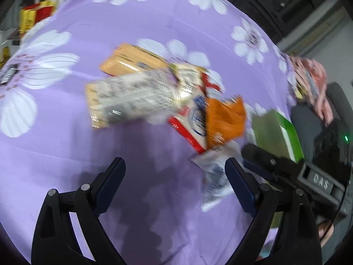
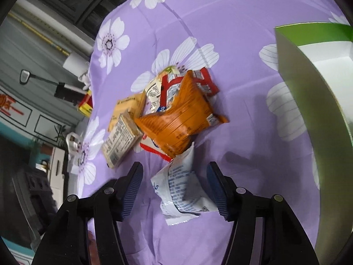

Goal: Organize snacks
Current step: 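Move the right gripper back to the pile and grasp the white pouch, then lift the white pouch with the right gripper and carry it over the box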

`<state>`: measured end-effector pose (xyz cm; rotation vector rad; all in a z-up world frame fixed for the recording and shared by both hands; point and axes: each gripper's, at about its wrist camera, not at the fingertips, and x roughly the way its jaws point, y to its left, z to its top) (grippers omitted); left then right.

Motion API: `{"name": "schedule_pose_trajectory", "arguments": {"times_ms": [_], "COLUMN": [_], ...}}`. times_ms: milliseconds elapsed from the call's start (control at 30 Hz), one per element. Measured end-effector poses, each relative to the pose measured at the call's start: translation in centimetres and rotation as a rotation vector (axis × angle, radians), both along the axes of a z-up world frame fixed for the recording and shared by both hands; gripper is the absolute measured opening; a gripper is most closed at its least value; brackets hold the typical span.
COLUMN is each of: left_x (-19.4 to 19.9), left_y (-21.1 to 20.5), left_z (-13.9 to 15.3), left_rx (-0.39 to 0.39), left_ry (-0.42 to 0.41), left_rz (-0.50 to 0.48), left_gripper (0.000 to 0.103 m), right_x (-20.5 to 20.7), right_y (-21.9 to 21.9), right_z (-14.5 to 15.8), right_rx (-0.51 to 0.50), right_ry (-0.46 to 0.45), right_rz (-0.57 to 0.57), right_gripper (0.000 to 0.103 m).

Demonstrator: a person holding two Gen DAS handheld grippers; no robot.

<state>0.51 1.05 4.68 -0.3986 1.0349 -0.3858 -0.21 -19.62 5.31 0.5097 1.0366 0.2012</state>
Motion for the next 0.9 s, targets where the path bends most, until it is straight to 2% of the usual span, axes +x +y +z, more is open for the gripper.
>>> {"name": "schedule_pose_trajectory", "arguments": {"times_ms": [167,300,500,700,800,900], "left_x": [-0.4,-0.4,0.4,0.3,0.4,0.4], "left_y": [-2.5,-4.4,-5.1,-5.3,-5.0,-5.2], "left_z": [-0.7,-1.1,-2.4,-2.5,-2.7,-2.8], "left_rx": [-0.056,-0.061,-0.094,-0.086,-0.097,-0.077], "left_ry": [0.031,0.033,0.08,0.064,0.076,0.063], "left_rz": [-0.092,-0.148,-0.142,-0.154,-0.148,-0.155], "left_gripper": [0.09,0.086,0.07,0.066,0.065,0.06], "right_x": [-0.3,-0.1,0.3,0.8,1.0,1.1], "right_y": [-0.9,-0.6,0.0,0.1,0.1,0.2], "right_z": [-0.2,-0.6,-1.7,-2.9,-3.1,-3.3], "right_rx": [0.061,0.099,0.108,0.07,0.078,0.074], "right_ry": [0.001,0.007,0.049,0.103,0.103,0.096], "right_rz": [0.016,0.049,0.082,0.079,0.075,0.076], "right_gripper": [0.061,0.061,0.061,0.06,0.06,0.06]}}
